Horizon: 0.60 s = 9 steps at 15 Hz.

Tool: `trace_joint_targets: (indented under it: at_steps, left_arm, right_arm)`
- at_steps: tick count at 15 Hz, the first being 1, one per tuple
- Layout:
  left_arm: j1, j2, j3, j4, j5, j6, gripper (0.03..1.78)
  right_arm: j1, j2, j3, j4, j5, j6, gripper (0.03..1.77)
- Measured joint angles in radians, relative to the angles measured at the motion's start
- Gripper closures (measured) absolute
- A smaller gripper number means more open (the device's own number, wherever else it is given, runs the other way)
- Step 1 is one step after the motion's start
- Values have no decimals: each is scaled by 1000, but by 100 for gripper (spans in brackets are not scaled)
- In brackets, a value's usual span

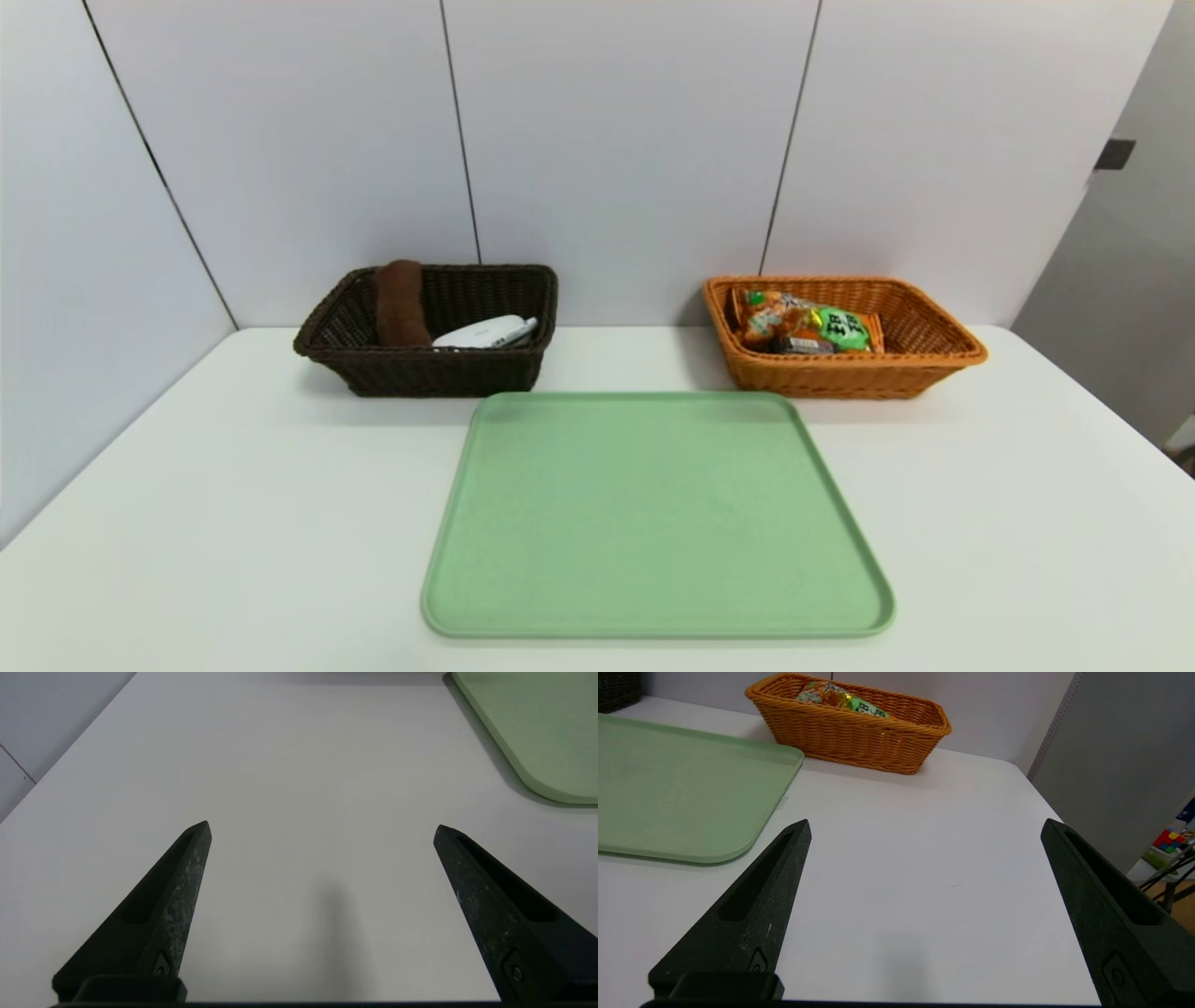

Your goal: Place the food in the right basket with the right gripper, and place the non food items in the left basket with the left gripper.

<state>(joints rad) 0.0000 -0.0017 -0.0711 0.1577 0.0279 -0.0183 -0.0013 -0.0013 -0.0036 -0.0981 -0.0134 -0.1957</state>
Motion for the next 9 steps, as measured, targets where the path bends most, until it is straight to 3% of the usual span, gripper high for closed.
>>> trace_joint_targets:
  at_steps: [4,6,9]
  left_arm:
    - [0,0,49,-126,-44,92,12]
    - [0,0,58,-133,-52,92,12]
    - [0,0,61,-135,-48,84,12]
  right_arm:
    - [0,0,-4,68,15,-1,10]
    - [0,0,-6,61,16,1,10]
    - [0,0,0,106,71,20,10]
